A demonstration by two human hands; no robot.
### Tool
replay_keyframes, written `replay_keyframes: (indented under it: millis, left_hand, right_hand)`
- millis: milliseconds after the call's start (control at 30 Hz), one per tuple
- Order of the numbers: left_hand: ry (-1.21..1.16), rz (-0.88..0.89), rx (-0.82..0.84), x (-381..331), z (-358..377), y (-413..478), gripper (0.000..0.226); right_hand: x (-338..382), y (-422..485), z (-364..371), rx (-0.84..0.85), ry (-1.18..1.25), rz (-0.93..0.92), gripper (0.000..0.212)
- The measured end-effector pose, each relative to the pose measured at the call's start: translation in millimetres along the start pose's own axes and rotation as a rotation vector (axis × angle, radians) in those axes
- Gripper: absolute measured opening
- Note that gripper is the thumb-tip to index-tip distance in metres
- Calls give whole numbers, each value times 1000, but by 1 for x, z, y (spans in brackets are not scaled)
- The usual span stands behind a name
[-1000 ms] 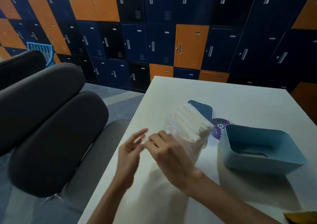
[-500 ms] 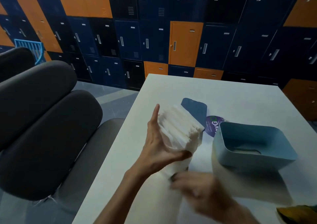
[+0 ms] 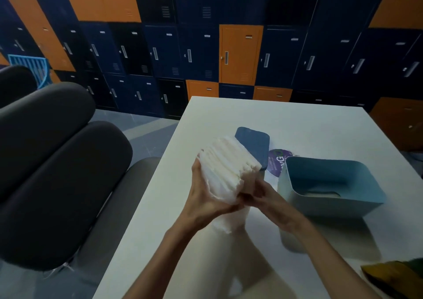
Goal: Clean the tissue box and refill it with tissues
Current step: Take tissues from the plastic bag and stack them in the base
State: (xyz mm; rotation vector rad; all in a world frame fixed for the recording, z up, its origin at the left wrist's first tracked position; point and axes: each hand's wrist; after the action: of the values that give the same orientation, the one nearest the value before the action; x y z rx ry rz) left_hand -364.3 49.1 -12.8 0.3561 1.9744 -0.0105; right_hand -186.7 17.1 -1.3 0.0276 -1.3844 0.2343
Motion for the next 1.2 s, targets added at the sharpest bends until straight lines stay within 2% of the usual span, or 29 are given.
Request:
replay_keyframes:
  millis: [133,333,467,533,600,733,800,900,1100,1200]
  left_hand:
    - [30,-17,-5,16,10,-4,116]
    - [47,-2,44,27,13,-6,109]
    - [77,38,86,1,-15,-4,80]
    - [172,6,156,-4,-41,-3,90]
    - [388,-11,213,-3,-69,1,103]
    - [785,-147,366,8,-99,8,110]
    - [932,-216,414,22,-99,12,111]
    - [1064,-238,487,36,-92,13,116]
    - [1163,-226,554,43,-84,16,127]
    - [1197,-203,556,42,-85,20,128]
  right_hand:
    - [-17,-2,0,-17,-35,62,55]
    - [-27,-8,2,7,-6,89,62]
    - [-20,-13,10,70,-45,107,60]
    - [-13,-17,11,116,-128,141,61]
    - [-5,-22,6,166,-262,225,58]
    - [7,-27,-13,246,-591,388,38]
    - [9,-23,-18,171,-657,374,31]
    - [11,-10,-12,-4,-594,276,23]
    - [8,34,31,-153,-566,188,34]
    - [4,50,48,-196,-706,167,35]
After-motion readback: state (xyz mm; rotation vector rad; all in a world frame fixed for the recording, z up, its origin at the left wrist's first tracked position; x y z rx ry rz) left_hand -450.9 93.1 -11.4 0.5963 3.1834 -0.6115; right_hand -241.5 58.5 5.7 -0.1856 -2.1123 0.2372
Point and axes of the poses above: each hand's wrist, its own y-axis towards the middle knuckle, its own z-axis out of the palm, x = y × z, and after that the axes turned 8 degrees about y, right-handed
